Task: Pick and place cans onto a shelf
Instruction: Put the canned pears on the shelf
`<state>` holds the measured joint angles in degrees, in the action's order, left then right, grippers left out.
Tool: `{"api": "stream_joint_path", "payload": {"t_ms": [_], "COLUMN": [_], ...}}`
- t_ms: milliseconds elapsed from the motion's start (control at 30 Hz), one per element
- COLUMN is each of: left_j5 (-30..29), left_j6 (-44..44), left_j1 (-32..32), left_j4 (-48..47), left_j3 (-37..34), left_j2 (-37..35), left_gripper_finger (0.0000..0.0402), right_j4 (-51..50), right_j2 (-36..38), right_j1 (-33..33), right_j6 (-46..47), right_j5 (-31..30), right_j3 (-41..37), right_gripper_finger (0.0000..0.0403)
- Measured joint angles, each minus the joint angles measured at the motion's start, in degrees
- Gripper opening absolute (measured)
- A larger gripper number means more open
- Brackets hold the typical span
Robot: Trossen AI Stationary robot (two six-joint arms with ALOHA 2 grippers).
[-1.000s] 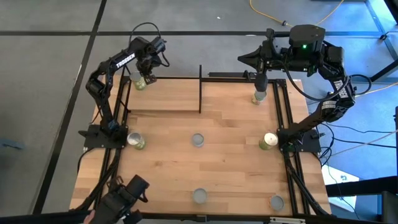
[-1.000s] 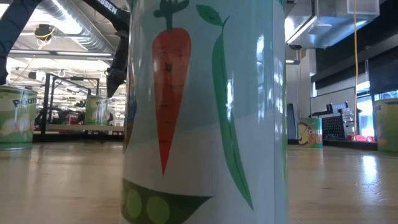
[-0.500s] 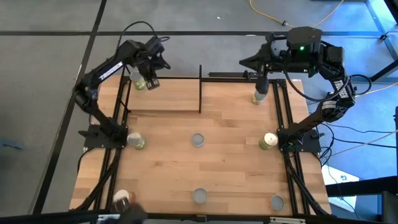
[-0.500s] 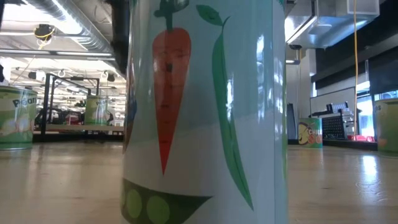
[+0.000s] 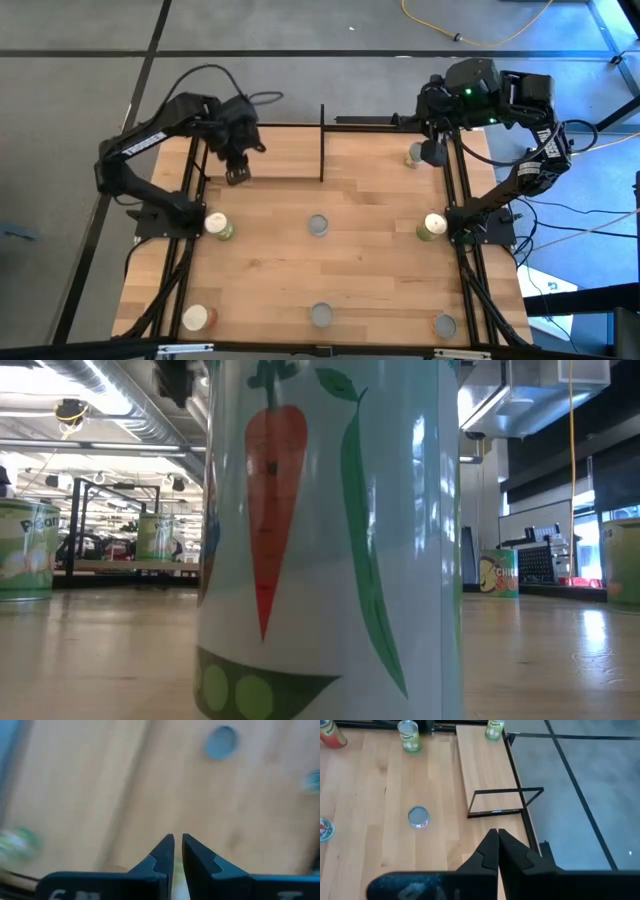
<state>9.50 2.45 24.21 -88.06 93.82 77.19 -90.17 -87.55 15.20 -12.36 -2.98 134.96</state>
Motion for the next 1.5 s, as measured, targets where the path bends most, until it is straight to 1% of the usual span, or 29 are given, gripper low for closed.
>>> {"api": "stream_joint_path", "payload": {"t_ms": [100, 167, 367, 500, 633, 700, 833, 1000, 1267, 1433, 1500], "left_j5": [4.1, 5.2, 4.4, 0.6, -4.1, -4.9, -4.6, -4.6, -4.5, -4.4, -4.4], "left_j6": [11.8, 18.2, 37.3, 49.5, 55.1, 58.8, 64.1, 64.6, 70.9, 72.1, 72.0], "left_j1": [-3.3, -5.3, -11.0, -14.9, -20.0, -22.3, -26.8, -31.1, -33.9, -34.8, -34.9], "left_j4": [-1.8, -2.0, -2.0, -2.0, -1.9, -1.9, -2.0, -2.0, -1.6, 4.6, 5.7], "left_j3": [0.0, 0.0, 0.0, 0.0, -0.2, -1.6, -7.5, -15.3, -24.9, -30.5, -31.8], "left_j2": [-0.8, -1.1, -1.1, -1.1, -1.1, -1.2, -1.1, -1.1, -1.1, -1.1, -1.1], "left_gripper_finger": [0.0030, 0.0030, 0.0030, 0.0030, 0.0030, 0.0030, 0.0030, 0.0030, 0.0030, 0.0030, 0.0030], "right_j4": [0.1, 0.1, 0.1, 0.2, 0.2, 0.2, 0.2, 0.2, 0.2, 0.2, 0.2], "right_j2": [0.0, 0.1, 0.1, 0.1, 0.1, 0.1, 0.1, 0.1, 0.1, 0.1, 0.1], "right_j1": [0.0, 0.0, 0.0, 0.0, 0.0, 0.0, 0.0, 0.0, 0.0, 0.0, 0.0], "right_j6": [-0.2, -0.1, 0.1, 0.1, 1.8, 3.4, 4.7, 4.6, 4.5, 4.4, 4.4], "right_j5": [0.0, 0.0, 0.0, 0.0, 0.0, 0.0, 0.1, 0.1, 0.1, 0.1, 0.1], "right_j3": [0.0, 0.0, 0.0, 0.0, 0.0, 0.0, 0.0, 0.0, 0.0, 0.0, 0.0], "right_gripper_finger": [0.0004, 0.0004, 0.0004, 0.0004, 0.0004, 0.0004, 0.0004, 0.0004, 0.0004, 0.0004, 0.0004]}}
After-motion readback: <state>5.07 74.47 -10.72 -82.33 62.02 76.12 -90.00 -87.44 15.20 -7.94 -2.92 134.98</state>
